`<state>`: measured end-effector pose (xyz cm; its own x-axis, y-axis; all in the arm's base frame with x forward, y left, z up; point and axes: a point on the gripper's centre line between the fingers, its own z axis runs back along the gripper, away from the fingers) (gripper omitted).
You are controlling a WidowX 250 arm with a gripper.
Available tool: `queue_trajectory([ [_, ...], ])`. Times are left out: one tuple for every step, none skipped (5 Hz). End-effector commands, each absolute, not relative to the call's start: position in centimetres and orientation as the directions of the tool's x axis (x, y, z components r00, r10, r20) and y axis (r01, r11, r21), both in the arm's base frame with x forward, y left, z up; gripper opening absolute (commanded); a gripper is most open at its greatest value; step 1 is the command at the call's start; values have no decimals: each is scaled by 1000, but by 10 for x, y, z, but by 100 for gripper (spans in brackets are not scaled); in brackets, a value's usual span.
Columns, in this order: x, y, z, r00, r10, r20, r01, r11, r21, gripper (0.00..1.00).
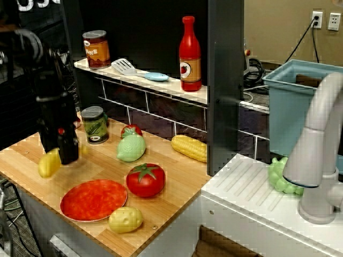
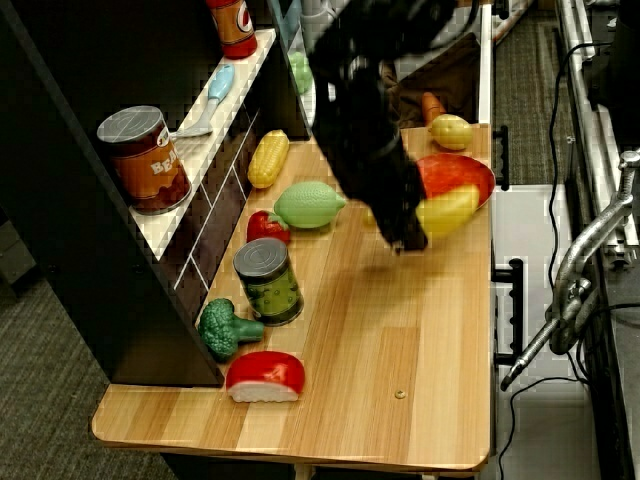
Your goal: Put banana on plate
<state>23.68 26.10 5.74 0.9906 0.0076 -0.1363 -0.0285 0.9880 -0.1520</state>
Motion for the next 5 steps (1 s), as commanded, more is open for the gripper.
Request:
queue_trajectory([
  [226,248,87,995,-3,-102,-10,992,-127,0],
  [211,233,68,994,-20,-112,7,993,-114,0],
  [196,215,57,990,-53,-132,39,994,-101,0],
  [190,202,60,986,-65,-152,47,992,-120,0],
  [194,190,65,983,-63,-174,43,992,-115,0],
])
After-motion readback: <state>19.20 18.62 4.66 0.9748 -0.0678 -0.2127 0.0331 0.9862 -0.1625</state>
